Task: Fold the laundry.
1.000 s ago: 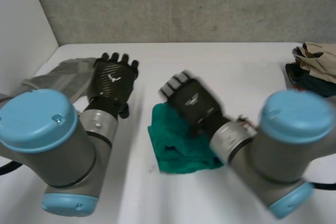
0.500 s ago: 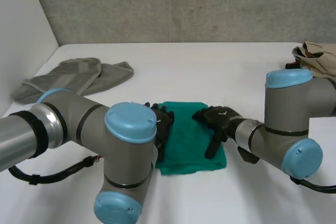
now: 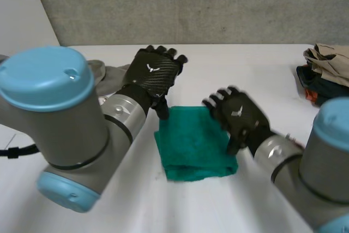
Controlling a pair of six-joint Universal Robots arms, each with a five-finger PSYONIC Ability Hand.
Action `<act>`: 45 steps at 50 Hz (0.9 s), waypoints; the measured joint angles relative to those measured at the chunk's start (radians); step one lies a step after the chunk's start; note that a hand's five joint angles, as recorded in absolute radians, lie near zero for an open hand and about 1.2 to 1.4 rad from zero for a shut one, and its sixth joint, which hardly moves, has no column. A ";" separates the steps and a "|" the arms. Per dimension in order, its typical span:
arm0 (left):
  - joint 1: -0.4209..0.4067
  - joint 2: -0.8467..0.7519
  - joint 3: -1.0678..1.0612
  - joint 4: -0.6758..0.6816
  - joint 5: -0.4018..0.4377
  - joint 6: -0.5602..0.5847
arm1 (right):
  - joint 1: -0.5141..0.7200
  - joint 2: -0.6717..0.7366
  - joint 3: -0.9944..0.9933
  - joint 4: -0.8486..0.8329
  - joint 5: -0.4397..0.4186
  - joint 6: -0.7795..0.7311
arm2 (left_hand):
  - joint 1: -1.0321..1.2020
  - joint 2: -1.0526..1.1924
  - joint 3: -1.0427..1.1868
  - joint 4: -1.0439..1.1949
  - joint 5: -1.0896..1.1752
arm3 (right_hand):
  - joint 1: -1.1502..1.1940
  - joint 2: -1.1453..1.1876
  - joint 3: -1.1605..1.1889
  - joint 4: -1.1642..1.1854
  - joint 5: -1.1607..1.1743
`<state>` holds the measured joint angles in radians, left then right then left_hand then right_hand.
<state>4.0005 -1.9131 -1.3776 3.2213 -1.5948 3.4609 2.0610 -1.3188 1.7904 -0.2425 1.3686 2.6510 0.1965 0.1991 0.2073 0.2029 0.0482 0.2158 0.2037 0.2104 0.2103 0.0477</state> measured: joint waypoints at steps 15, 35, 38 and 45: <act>0.051 0.030 -0.045 -0.009 0.233 -0.060 | 0.070 0.186 0.121 -0.235 -0.038 -0.020 | 0.000 0.000 0.000 0.000 0.000 | 0.001 0.000 0.000 0.000 0.000; 0.052 0.022 -0.075 -0.004 0.224 -0.063 | 0.067 0.290 0.037 -0.290 -0.042 -0.032 | 0.000 0.000 0.000 0.000 0.000 | 0.421 0.454 0.446 0.442 0.275; 0.053 0.023 -0.080 -0.004 0.225 -0.063 | 0.066 0.295 0.028 -0.290 -0.042 -0.033 | 0.000 0.000 0.000 0.000 0.000 | 0.518 0.575 0.566 0.565 0.282; 0.058 0.027 -0.088 -0.003 0.225 -0.063 | 0.062 0.294 -0.013 -0.287 -0.041 -0.031 | 0.000 0.000 0.000 0.000 0.000 | 0.880 0.976 0.979 0.982 0.282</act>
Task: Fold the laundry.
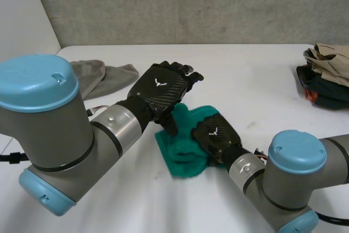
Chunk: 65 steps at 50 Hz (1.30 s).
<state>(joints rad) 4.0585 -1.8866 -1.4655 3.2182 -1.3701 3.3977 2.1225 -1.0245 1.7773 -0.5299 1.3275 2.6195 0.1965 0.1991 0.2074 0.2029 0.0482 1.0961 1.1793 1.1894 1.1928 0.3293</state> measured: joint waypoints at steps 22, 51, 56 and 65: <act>0.048 0.027 -0.006 -0.002 0.003 -0.041 | -0.138 -0.014 -0.190 0.294 -0.148 -0.036 | 0.000 0.000 0.000 0.000 0.000 | -0.422 -0.510 -0.525 -0.533 0.135; 0.047 0.015 -0.018 -0.003 0.008 -0.046 | -0.184 0.047 -0.166 0.294 -0.156 -0.075 | 0.000 0.000 0.000 0.000 0.000 | -0.102 -0.057 -0.072 -0.069 0.571; 0.049 0.015 -0.017 -0.002 0.008 -0.046 | -0.185 0.067 -0.219 0.268 -0.152 -0.098 | 0.000 0.000 0.000 0.000 0.000 | -0.093 -0.033 -0.027 -0.007 0.585; 0.051 0.017 -0.011 0.002 0.006 -0.046 | -0.231 0.070 -0.345 0.047 -0.204 -0.203 | 0.000 0.000 0.000 0.000 0.000 | -0.093 -0.033 -0.021 -0.007 0.586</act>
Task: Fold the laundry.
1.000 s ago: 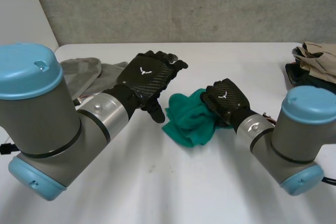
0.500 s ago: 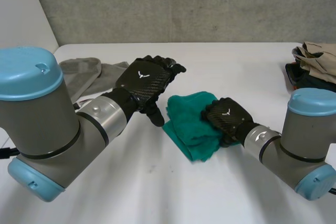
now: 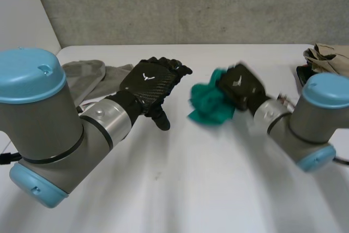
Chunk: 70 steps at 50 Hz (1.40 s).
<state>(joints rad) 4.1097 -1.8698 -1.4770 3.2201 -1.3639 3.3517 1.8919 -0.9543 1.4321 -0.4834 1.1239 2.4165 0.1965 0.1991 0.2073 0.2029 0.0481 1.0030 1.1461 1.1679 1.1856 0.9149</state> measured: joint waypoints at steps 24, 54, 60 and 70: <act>-0.005 0.010 0.009 0.001 0.000 0.000 | -0.542 0.178 -0.584 -0.281 -0.079 0.524 | 0.000 0.000 0.000 0.000 0.000 | 0.000 0.000 0.008 0.014 0.007; -0.012 -0.023 0.006 0.002 -0.006 0.002 | -0.859 0.344 -0.366 -0.609 -0.400 0.848 | 0.000 0.000 0.000 0.000 0.000 | 0.017 0.000 0.018 0.019 0.034; -0.011 -0.020 0.006 0.002 -0.007 0.002 | -0.851 0.236 -0.330 -0.614 -0.399 0.935 | 0.000 0.000 0.000 0.000 0.000 | 0.017 0.000 0.018 0.019 0.035; -0.010 -0.021 -0.002 0.001 -0.006 0.001 | -0.818 0.188 -0.269 -0.707 -0.390 1.003 | 0.000 0.000 0.000 0.000 0.000 | 0.017 0.000 0.018 0.019 0.035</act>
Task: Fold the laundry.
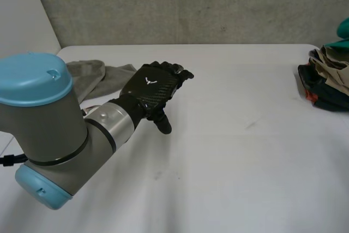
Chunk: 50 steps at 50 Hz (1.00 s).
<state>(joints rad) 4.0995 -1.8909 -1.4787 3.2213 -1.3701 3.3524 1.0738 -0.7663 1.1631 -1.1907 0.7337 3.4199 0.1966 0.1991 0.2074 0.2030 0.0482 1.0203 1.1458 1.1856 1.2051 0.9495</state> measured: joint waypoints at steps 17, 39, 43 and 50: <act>0.000 -0.003 -0.001 0.000 0.000 0.000 | -0.021 0.075 0.155 -0.035 -0.067 -0.062 | 0.000 0.000 0.000 0.000 0.000 | -0.734 -0.876 -0.894 -0.916 -0.815; 0.010 0.078 -0.020 -0.005 -0.002 0.001 | -0.240 -0.282 -0.092 1.098 0.323 -0.758 | 0.000 0.000 0.000 0.000 0.000 | -0.775 -0.929 -0.969 -0.991 -0.901; 0.031 0.111 -0.017 0.000 -0.008 0.000 | -0.126 -0.341 -0.118 1.045 0.540 -0.889 | 0.000 0.000 0.000 0.000 0.000 | -0.775 -0.929 -0.969 -0.991 -0.901; 0.096 0.154 0.017 0.034 -0.069 -0.011 | 0.129 -0.539 0.055 0.806 0.578 -0.799 | 0.000 0.000 0.000 0.000 0.000 | -0.775 -0.929 -0.969 -0.991 -0.901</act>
<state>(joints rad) 4.1955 -1.7369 -1.4613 3.2558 -1.4388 3.3417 1.2029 -1.3053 1.2182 -0.3848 1.3118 2.6209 0.1965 0.1991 0.2073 0.2029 0.0481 0.2451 0.2171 0.2164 0.2139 0.0486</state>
